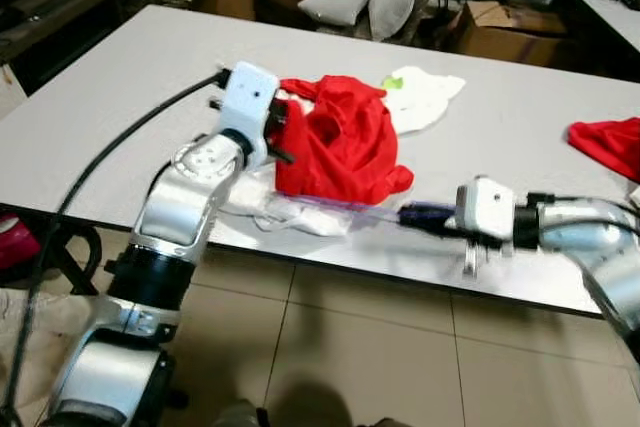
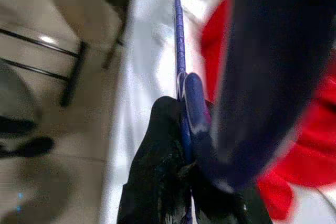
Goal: Hang hanger
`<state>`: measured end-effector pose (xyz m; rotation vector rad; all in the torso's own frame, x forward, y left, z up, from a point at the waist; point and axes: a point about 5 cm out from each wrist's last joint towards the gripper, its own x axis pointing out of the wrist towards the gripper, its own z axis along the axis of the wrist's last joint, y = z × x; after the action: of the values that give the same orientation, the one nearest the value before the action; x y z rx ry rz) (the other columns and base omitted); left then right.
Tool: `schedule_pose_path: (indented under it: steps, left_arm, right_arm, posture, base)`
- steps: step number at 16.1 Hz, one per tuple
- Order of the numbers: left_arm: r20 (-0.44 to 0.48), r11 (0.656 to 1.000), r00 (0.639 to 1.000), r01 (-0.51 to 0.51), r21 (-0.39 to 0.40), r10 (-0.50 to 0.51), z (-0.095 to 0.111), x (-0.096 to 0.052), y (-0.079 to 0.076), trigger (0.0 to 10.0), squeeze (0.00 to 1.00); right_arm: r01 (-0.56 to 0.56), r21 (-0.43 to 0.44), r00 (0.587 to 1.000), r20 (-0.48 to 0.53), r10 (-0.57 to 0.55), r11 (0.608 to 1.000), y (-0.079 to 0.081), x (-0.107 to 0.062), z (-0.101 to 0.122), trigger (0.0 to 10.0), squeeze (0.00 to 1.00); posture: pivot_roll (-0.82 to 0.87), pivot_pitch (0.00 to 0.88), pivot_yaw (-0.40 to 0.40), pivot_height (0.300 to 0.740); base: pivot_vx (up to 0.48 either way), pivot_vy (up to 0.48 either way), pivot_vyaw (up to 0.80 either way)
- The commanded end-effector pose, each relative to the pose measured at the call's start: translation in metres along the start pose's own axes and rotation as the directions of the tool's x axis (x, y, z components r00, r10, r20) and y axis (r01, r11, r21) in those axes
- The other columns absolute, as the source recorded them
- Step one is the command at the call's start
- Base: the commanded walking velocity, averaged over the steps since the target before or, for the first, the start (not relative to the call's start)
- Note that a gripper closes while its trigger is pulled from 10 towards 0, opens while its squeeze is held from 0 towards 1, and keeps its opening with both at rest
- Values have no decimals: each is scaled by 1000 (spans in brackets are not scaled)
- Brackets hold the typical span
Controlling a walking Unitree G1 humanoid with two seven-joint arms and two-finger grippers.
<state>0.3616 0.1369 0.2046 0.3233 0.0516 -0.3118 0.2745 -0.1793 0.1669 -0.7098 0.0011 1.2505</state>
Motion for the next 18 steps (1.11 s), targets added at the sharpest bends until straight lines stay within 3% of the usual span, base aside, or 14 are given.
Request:
schedule_pose_path:
  steps: [1,2,3,6,8,9,10,11,13,14,15,16,17,18]
  left_arm:
    - [-8,998,999,-45,41,46,-5,1,7,10000,0]
    - [-22,995,995,-99,12,99,-11,1,22,10000,0]
    - [-22,993,993,-117,-3,117,-13,1,27,10000,0]
    - [-44,951,953,-302,-60,300,-11,7,63,10000,0]
    - [-113,944,941,-327,-47,320,-23,9,72,10000,0]
    - [-139,962,955,-268,-44,260,-32,8,71,10000,0]
    - [-152,990,982,-123,-69,112,-41,5,62,10000,1000]
    - [-159,996,987,11,-92,-26,-48,0,51,10000,1000]
    - [-149,987,982,96,-132,-116,-48,-7,44,10000,1000]
    - [-128,976,972,182,-122,-197,-42,-16,40,10000,1000]
    - [-119,971,967,213,-113,-226,-40,-20,39,10000,1000]
    - [-98,959,957,261,-108,-272,-30,-39,42,10000,1000]
    - [-85,958,957,268,-107,-277,-25,-44,43,10000,1000]
    - [0,948,959,280,-151,-283,-10,-51,44,10000,1000]
  right_arm:
    - [-13,5,1000,4,13,1000,1,-10,7,10000,0]
    - [-36,16,999,4,36,999,9,-18,14,10000,0]
    - [-42,24,999,1,42,999,12,-20,17,10000,0]
    - [-95,61,995,10,94,994,23,-33,31,10000,0]
    - [-99,85,995,27,97,992,26,-42,40,10000,0]
    - [-58,105,997,48,53,993,22,-50,47,10000,0]
    - [24,130,998,60,-32,991,14,-61,54,10000,0]
    - [93,159,991,80,-107,983,9,-70,60,10000,0]
    - [165,210,977,99,-188,964,8,-77,61,10000,0]
    - [325,244,941,19,-339,914,0,-82,51,10000,0]
    - [389,252,918,-25,-396,886,-3,-84,46,10000,0]
    - [594,318,802,-159,-576,739,-8,-90,26,10000,0]
    - [611,331,788,-170,-592,719,-6,-89,24,10000,0]
    - [619,356,780,-176,-600,700,0,-86,24,10000,0]
  posture:
    - [38,0,-26,740]
    - [36,0,-24,740]
    - [33,0,-20,740]
    - [40,0,-18,740]
    - [39,0,-11,740]
    - [38,0,-8,740]
    - [32,0,-2,740]
    - [30,0,-1,740]
    - [26,0,2,740]
    - [14,0,10,740]
    - [12,0,12,740]
    - [1,0,22,740]
    - [-1,0,27,740]
    - [-4,0,31,740]
  base:
    - [0,0,0]
    - [0,0,0]
    - [0,0,0]
    - [0,0,0]
    - [0,0,0]
    - [0,0,0]
    - [0,0,0]
    - [0,0,0]
    - [0,0,0]
    - [0,0,0]
    - [0,0,0]
    - [0,0,0]
    - [0,0,0]
    - [0,0,0]
